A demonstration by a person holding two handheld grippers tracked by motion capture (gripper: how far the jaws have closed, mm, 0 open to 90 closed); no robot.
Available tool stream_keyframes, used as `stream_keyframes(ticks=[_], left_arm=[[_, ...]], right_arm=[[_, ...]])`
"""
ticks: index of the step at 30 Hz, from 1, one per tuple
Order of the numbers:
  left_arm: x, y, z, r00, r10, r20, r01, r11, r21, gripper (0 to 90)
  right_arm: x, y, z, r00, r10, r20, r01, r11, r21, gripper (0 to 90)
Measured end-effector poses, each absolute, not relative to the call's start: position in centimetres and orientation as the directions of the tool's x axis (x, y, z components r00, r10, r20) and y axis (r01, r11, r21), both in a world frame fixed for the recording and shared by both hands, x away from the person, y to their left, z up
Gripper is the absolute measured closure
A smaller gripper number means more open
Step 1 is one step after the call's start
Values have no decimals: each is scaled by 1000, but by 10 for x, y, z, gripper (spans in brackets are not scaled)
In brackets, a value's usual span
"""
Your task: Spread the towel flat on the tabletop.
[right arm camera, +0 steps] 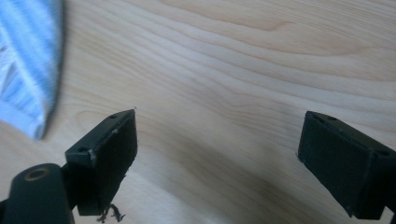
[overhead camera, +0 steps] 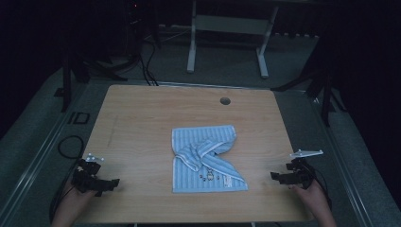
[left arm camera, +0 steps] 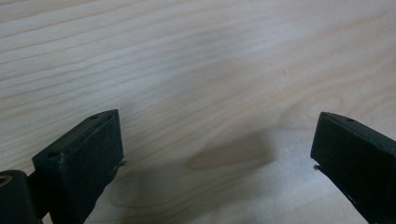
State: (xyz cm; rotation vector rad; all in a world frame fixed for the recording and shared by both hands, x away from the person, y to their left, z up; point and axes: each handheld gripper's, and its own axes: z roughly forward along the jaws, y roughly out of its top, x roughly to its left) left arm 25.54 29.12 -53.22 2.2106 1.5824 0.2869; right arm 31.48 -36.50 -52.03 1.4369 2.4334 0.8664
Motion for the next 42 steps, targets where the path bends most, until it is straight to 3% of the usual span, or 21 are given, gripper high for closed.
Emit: stream_keyframes(ticks=[5, 11, 17, 30, 36, 42], left_arm=[[258, 268, -528, 438, 899, 20, 825, -411, 388, 22], [265, 247, -523, 507, 862, 19, 794, -476, 378, 26], [272, 222, -515, 576, 818, 18, 753, -539, 378, 37], [288, 172, -514, 677, 735, 30, 676, -638, 368, 52], [295, 151, -512, 714, 699, 32, 636, -667, 388, 54], [302, 128, -515, 761, 647, 41, 577, -705, 413, 148]], right_arm=[[316, -352, -517, -567, 817, 108, 722, 429, 542, 157], [318, -332, -518, -659, 750, 65, 678, 554, 483, 257], [321, -309, -518, -751, 657, 64, 616, 664, 424, 283], [332, -251, -519, -866, 498, 38, 484, 820, 305, 367], [336, -228, -513, -905, 425, 27, 414, 862, 292, 406], [341, -201, -505, -931, 365, 11, 351, 887, 301, 443]])
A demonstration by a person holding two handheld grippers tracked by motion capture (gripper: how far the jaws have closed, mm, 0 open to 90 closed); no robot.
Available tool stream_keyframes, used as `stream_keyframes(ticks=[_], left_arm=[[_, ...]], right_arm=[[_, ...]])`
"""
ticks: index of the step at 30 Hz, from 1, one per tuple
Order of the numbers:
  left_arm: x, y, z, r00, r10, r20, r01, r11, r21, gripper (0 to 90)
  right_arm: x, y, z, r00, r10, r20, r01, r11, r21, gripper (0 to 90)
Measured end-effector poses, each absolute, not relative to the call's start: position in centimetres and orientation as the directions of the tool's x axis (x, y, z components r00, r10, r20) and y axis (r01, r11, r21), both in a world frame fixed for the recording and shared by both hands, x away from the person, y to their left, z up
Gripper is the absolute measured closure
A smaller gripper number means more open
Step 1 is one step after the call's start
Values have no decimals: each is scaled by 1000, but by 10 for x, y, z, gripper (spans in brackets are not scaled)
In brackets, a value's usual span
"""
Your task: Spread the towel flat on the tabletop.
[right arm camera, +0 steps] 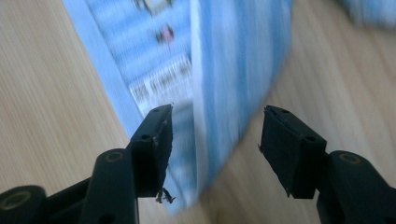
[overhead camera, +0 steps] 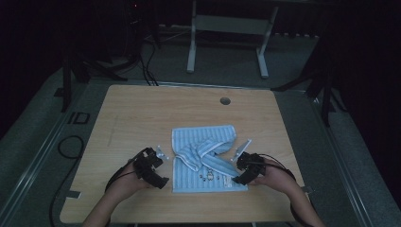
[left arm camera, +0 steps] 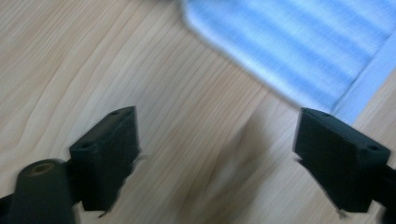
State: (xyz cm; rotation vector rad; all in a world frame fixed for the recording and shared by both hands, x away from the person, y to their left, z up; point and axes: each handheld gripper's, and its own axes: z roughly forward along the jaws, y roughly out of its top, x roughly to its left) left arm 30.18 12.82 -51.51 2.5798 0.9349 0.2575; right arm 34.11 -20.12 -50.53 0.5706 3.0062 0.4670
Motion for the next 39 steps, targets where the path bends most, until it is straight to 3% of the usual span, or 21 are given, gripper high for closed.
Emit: stream_keyframes(ticks=[10, 14, 18, 23, 26, 27, 28, 33, 39], left_arm=[[313, 92, -520, 801, 598, 4, 526, -708, 472, 158], [316, 77, -520, 808, 587, 37, 493, -710, 503, 227], [316, 59, -519, 819, 569, 70, 457, -721, 520, 317], [319, 40, -521, 829, 552, 88, 438, -740, 509, 364], [321, 33, -524, 827, 552, 107, 434, -748, 502, 441], [323, 27, -526, 822, 554, 130, 430, -756, 494, 441], [324, 25, -526, 819, 556, 144, 430, -760, 487, 530], [323, 22, -520, 814, 551, 183, 412, -771, 485, 828], [323, 41, -495, 798, 575, 182, 424, -749, 509, 843]], right_arm=[[356, -160, -496, -947, 321, 4, 300, 879, 370, 454], [362, -147, -493, -950, 313, -11, 284, 874, 396, 481], [366, -138, -494, -951, 309, -33, 271, 877, 396, 574], [368, -136, -497, -946, 322, -30, 284, 872, 399, 608], [369, -136, -499, -948, 316, -39, 277, 880, 385, 657], [369, -136, -500, -949, 313, -39, 275, 883, 379, 710], [368, -135, -502, -948, 314, -45, 277, 889, 365, 824], [368, -142, -499, -946, 317, -63, 270, 883, 383, 871], [372, -164, -484, -922, 379, -79, 311, 847, 432, 870]])
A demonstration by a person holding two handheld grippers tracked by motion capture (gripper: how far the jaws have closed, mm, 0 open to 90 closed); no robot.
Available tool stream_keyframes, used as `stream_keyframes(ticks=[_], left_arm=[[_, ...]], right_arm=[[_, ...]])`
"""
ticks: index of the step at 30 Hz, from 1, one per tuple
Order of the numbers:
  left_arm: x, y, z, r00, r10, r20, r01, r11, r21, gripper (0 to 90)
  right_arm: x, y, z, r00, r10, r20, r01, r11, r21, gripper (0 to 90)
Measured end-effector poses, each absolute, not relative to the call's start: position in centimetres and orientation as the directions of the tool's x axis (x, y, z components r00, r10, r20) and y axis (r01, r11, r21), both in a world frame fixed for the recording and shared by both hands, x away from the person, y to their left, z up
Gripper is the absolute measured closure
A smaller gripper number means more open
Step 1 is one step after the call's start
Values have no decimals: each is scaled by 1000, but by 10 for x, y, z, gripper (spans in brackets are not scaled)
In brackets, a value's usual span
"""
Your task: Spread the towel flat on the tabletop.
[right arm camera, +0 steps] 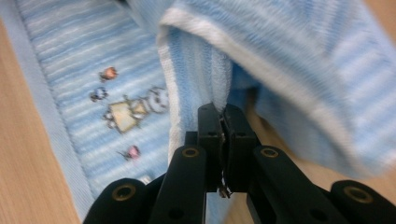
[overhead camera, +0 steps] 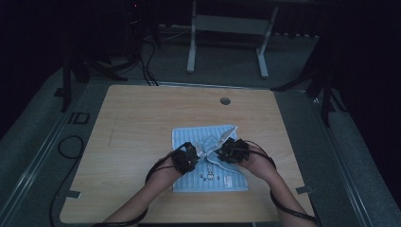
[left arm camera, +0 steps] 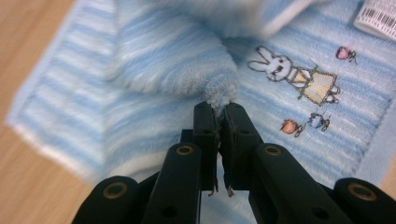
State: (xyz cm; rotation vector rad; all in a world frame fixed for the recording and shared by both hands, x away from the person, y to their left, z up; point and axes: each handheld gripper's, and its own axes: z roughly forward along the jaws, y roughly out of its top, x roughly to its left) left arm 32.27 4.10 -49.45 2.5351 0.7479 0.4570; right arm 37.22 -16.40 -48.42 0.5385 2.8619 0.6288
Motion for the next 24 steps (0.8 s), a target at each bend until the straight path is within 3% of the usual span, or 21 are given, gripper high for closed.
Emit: stream_keyframes(ticks=[11, 24], left_arm=[[340, 87, -480, 720, 673, 167, 508, -676, 534, 842], [394, 99, -514, 679, 722, 133, 613, -658, 438, 840]], right_arm=[[386, -215, -478, -867, 498, -11, 437, 772, 461, 870], [403, -232, -506, -823, 565, 56, 533, 736, 417, 870]])
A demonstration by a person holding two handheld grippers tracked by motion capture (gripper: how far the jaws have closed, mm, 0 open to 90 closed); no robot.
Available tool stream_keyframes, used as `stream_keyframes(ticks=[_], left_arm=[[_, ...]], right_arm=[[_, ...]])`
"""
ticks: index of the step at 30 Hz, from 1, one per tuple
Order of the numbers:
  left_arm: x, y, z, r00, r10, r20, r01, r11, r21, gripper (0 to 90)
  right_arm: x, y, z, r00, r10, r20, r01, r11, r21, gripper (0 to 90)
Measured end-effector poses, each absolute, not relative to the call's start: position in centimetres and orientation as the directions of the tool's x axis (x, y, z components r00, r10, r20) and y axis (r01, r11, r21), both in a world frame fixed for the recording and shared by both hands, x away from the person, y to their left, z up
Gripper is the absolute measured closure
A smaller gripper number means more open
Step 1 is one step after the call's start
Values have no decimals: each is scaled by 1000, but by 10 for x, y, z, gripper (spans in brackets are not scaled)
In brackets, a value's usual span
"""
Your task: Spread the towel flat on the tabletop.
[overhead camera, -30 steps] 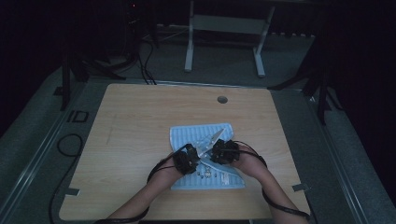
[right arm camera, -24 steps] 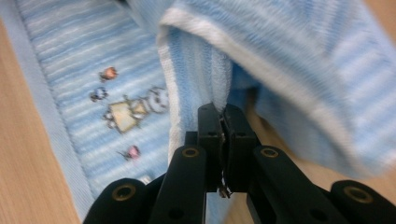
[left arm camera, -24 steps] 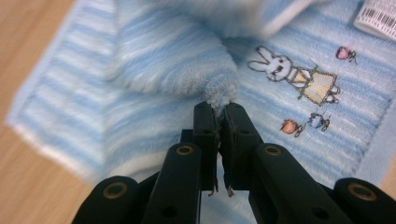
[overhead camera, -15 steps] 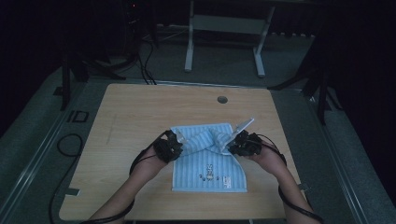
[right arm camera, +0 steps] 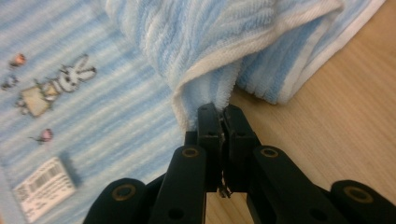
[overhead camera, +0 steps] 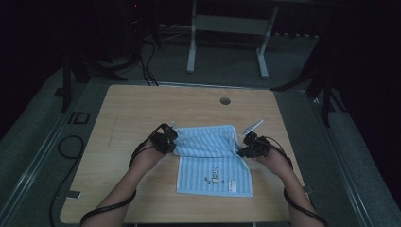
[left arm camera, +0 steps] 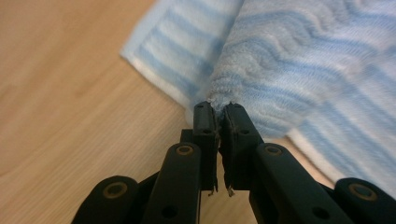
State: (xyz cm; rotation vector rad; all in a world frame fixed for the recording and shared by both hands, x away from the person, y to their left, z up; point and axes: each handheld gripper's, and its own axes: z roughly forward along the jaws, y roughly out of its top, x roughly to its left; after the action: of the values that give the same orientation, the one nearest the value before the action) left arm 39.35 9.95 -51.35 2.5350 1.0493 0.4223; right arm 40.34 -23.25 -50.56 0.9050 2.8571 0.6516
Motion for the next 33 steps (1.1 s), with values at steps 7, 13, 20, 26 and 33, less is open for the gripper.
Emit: stream_keyframes(ticks=[7, 13, 20, 26, 33], left_arm=[[394, 96, -513, 678, 715, 171, 609, -677, 414, 670], [368, 103, -491, 679, 713, 176, 578, -667, 470, 458], [328, 82, -485, 790, 605, 97, 485, -714, 505, 448], [322, 68, -512, 828, 559, 37, 483, -745, 460, 448], [331, 63, -524, 817, 575, 45, 500, -746, 440, 415]], right_arm=[[404, -235, -511, -798, 602, -15, 552, 742, 381, 767], [398, -251, -491, -778, 628, -32, 560, 715, 418, 670], [375, -248, -468, -797, 604, -18, 519, 701, 490, 630], [355, -228, -487, -847, 531, 20, 481, 750, 454, 647], [371, -235, -514, -809, 588, 20, 544, 735, 405, 606]])
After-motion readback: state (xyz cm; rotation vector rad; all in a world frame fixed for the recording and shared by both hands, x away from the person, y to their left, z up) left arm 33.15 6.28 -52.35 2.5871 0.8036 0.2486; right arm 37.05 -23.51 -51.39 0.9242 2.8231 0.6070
